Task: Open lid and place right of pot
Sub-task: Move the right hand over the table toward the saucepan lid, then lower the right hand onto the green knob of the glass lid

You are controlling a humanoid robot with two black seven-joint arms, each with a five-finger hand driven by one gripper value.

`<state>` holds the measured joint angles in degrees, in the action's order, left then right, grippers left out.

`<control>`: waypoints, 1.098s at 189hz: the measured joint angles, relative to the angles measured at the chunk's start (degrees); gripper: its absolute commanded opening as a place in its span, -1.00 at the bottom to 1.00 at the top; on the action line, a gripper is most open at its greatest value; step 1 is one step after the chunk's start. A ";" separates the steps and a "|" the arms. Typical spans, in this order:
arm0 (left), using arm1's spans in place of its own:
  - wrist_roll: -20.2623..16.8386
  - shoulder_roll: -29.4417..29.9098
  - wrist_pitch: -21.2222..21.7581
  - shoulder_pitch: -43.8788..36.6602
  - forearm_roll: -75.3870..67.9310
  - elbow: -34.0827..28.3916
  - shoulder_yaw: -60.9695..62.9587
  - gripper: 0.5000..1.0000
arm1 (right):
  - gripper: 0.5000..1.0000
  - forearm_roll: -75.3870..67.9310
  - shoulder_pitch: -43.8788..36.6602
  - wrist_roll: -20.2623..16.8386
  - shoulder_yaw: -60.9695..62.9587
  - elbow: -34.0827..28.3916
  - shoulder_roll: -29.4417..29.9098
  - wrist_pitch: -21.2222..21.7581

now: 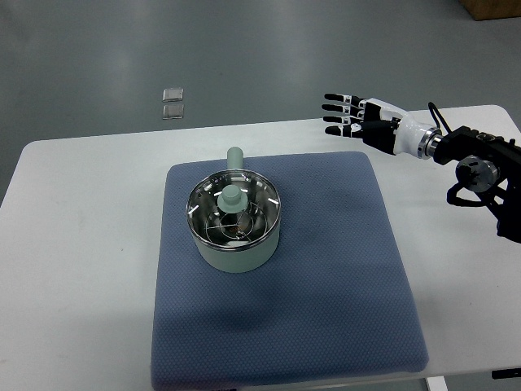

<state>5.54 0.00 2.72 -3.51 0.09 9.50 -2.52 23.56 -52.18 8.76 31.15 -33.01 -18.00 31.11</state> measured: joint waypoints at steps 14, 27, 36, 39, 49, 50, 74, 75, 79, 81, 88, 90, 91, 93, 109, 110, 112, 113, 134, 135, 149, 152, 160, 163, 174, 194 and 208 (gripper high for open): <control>0.00 0.00 0.00 0.00 0.00 0.00 0.00 1.00 | 0.73 5.79 -0.66 1.41 0.02 -2.51 -1.71 0.01; 0.00 0.00 0.00 0.00 0.00 0.00 0.02 1.00 | 0.73 9.75 -1.14 2.40 0.11 -4.37 -3.03 0.01; 0.00 0.00 0.00 -0.01 0.00 0.00 0.04 1.00 | 0.73 11.78 -1.34 2.76 0.11 -5.62 -3.78 0.04; 0.00 0.00 0.00 0.00 0.00 0.00 0.05 1.00 | 0.73 12.61 -1.43 2.88 0.11 -6.23 -4.13 0.09; 0.00 0.00 0.00 0.00 0.00 0.00 0.05 1.00 | 0.73 14.63 -1.57 3.07 0.11 -7.76 -4.98 0.34; 0.00 0.00 0.00 0.00 0.00 0.00 0.06 1.00 | 0.73 14.83 -1.58 3.09 0.11 -7.91 -5.07 0.39; 0.00 0.00 0.00 0.00 0.00 0.00 0.06 1.00 | 0.73 20.81 -1.81 3.70 0.11 -11.02 -6.95 1.20; 0.00 0.00 0.00 0.00 0.00 0.00 0.06 1.00 | 0.73 21.06 -1.83 3.74 0.11 -11.12 -7.00 1.21; 0.00 0.00 0.00 0.00 0.00 0.00 0.06 1.00 | 0.73 22.09 -1.96 3.90 0.11 -11.47 -7.19 1.25; 0.00 0.00 0.00 0.00 0.00 0.00 0.06 1.00 | 0.73 22.59 -2.03 3.98 0.11 -11.63 -7.26 1.26; 0.00 0.00 0.00 0.00 0.00 0.00 0.06 1.00 | 0.72 24.63 -2.30 4.33 0.11 -12.30 -7.52 1.29; 0.00 0.00 0.00 0.00 0.00 0.00 0.06 1.00 | 0.72 25.18 -2.37 4.43 0.11 -12.49 -7.59 1.30; 0.00 0.00 0.00 0.00 0.00 0.00 0.06 1.00 | 0.72 25.45 -2.40 4.47 0.11 -12.59 -7.62 1.30; 0.00 0.00 0.00 0.00 0.00 0.00 0.06 1.00 | 0.72 26.01 -2.45 4.57 0.11 -12.79 -7.69 1.30; 0.00 0.00 0.00 0.00 0.00 0.00 0.06 1.00 | 0.72 30.20 -2.84 5.17 0.16 -14.42 -8.21 1.31; 0.00 0.00 0.00 -0.01 0.00 0.00 0.06 1.00 | 0.72 30.52 -2.88 5.20 0.17 -14.56 -8.25 1.30; 0.00 0.00 0.00 -0.01 0.00 0.00 0.06 1.00 | 0.72 31.18 -2.97 5.25 0.18 -14.86 -8.31 1.29; 0.00 0.00 0.00 -0.01 0.00 0.00 0.06 1.00 | 0.72 31.51 -3.01 5.28 0.19 -15.01 -8.34 1.28; 0.00 0.00 0.00 0.00 0.00 0.00 0.06 1.00 | 0.72 38.69 -4.27 5.64 0.29 -18.97 -8.67 0.91; 0.00 0.00 0.00 0.00 0.00 0.00 0.06 1.00 | 0.72 38.97 -4.35 5.65 0.29 -19.17 -8.67 0.90; 0.00 0.00 0.00 0.00 0.00 0.00 0.06 1.00 | 0.72 42.20 -5.46 5.73 0.32 -21.77 -8.67 0.83; 0.00 0.00 0.00 -0.01 0.00 0.00 0.06 1.00 | 0.72 42.84 -5.71 5.73 0.32 -22.25 -8.64 0.83; 0.00 0.00 0.00 -0.01 0.00 0.00 0.06 1.00 | 0.72 45.04 -6.63 5.73 0.32 -23.80 -8.29 0.89; 0.00 0.00 0.00 0.00 0.00 0.00 0.06 1.00 | 0.72 45.79 -6.97 5.74 0.31 -24.27 -8.14 0.93; 0.00 0.00 0.00 0.00 0.00 0.00 0.06 1.00 | 0.72 48.13 -8.03 5.75 0.23 -25.57 -7.76 1.04; 0.00 0.00 0.00 0.00 0.00 0.00 0.06 1.00 | 0.72 53.38 -10.04 5.75 -0.20 -26.97 -5.95 1.28; 0.00 0.00 0.00 -0.01 0.00 0.00 0.06 1.00 | 0.72 56.57 -11.52 5.75 -1.47 -27.17 -4.06 1.35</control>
<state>5.54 0.00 2.72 -3.52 0.09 9.49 -2.46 80.13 -63.71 14.51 29.68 -60.18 -22.07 32.46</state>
